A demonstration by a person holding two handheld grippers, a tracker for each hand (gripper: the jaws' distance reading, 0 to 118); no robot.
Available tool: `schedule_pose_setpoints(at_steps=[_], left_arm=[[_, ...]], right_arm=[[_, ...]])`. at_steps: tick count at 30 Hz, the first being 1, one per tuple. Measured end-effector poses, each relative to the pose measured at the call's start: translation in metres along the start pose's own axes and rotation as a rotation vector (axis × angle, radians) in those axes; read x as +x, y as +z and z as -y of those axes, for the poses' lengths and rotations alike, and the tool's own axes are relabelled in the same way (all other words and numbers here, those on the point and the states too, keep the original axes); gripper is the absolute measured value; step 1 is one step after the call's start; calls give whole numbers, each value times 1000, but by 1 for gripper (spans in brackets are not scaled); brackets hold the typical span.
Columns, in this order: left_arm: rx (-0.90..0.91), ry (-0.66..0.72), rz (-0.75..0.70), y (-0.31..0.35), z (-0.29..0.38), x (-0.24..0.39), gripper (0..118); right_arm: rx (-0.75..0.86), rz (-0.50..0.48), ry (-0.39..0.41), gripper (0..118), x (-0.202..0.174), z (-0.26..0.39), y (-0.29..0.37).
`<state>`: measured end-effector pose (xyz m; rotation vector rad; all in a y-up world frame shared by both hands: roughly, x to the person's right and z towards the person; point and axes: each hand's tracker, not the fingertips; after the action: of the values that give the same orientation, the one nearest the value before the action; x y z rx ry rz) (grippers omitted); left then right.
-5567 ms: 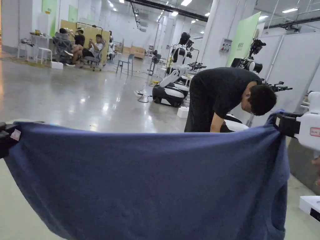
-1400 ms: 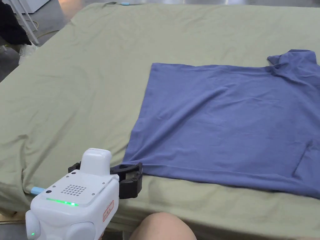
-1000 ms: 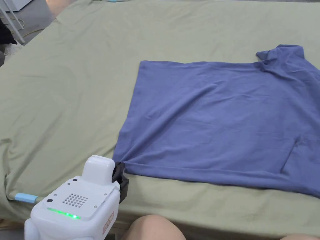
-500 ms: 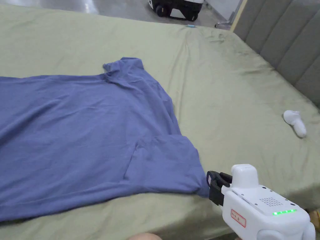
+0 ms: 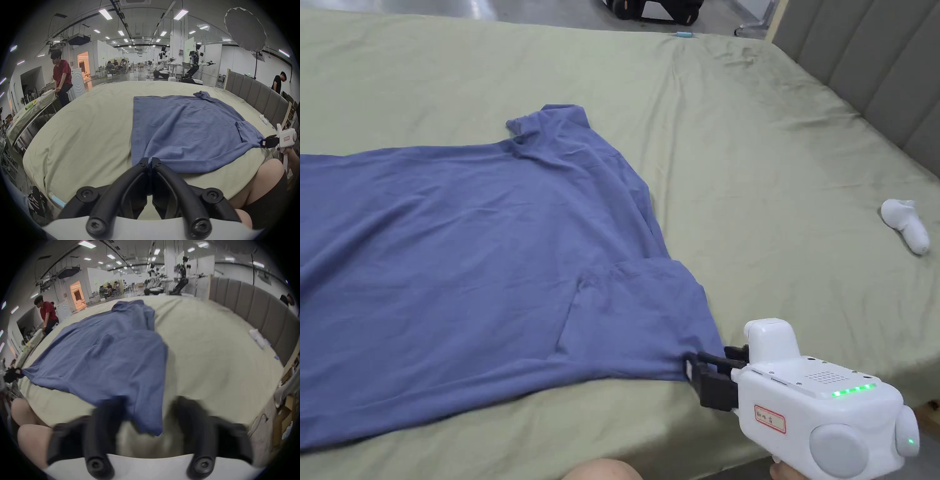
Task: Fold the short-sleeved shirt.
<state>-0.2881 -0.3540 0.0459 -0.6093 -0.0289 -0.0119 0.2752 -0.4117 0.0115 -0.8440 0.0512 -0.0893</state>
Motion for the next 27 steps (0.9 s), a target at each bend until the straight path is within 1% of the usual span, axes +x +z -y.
schedule_pose_setpoints(at_steps=[1, 2, 3, 4, 5, 6, 7, 8, 9, 14, 16, 18, 20, 22, 23, 24, 27], left_arm=[[-2, -1, 0, -1, 0, -1, 2], [-5, -3, -1, -2, 1, -2, 2], [-8, -4, -4, -3, 2, -2, 2], [-10, 0, -4, -3, 3, -2, 2], [-13, 6, -3, -4, 4, -4, 2], [-12, 14, -1, -4, 4, -5, 2], [-11, 17, -1, -3, 4, -5, 2], [-9, 18, -1, -1, 3, -5, 2], [-1, 18, 0, 1, 2, -6, 2], [29, 8, 16, 7, -20, -9, 2], [46, 4, 18, 6, -38, -12, 2], [55, 0, 21, -1, -59, -17, 2], [46, -3, 28, -17, -85, -23, 2], [37, -6, 46, -38, -109, -29, 2], [28, -15, 49, -50, -120, -31, 2], [26, -19, 44, -65, -129, -33, 2], [-33, -42, -18, -119, -146, -38, 2]], right_arm=[[50, 49, 27, 36, -5, 2, 4], [60, 60, 61, 26, -10, 0, 5], [60, 38, 81, 17, -14, -1, 7], [79, 52, 100, 16, -19, -1, 9], [112, 59, 111, 15, -22, 0, 12], [105, 44, 126, 15, -27, 1, 15], [110, 45, 158, 15, -31, 1, 17], [125, 69, 174, 15, -34, 0, 21], [138, 75, 188, 15, -37, 0, 26], [207, 60, 158, 15, -37, -21, 55], [230, 64, 171, 15, -39, -40, 61], [222, 33, 157, 15, -36, -69, 63], [206, 16, 148, 15, -35, -100, 57], [196, 24, 172, 15, -36, -134, 44], [178, 13, 184, 15, -35, -149, 35], [167, 15, 184, 15, -35, -164, 22], [127, 23, 155, 15, -33, -200, -18]])
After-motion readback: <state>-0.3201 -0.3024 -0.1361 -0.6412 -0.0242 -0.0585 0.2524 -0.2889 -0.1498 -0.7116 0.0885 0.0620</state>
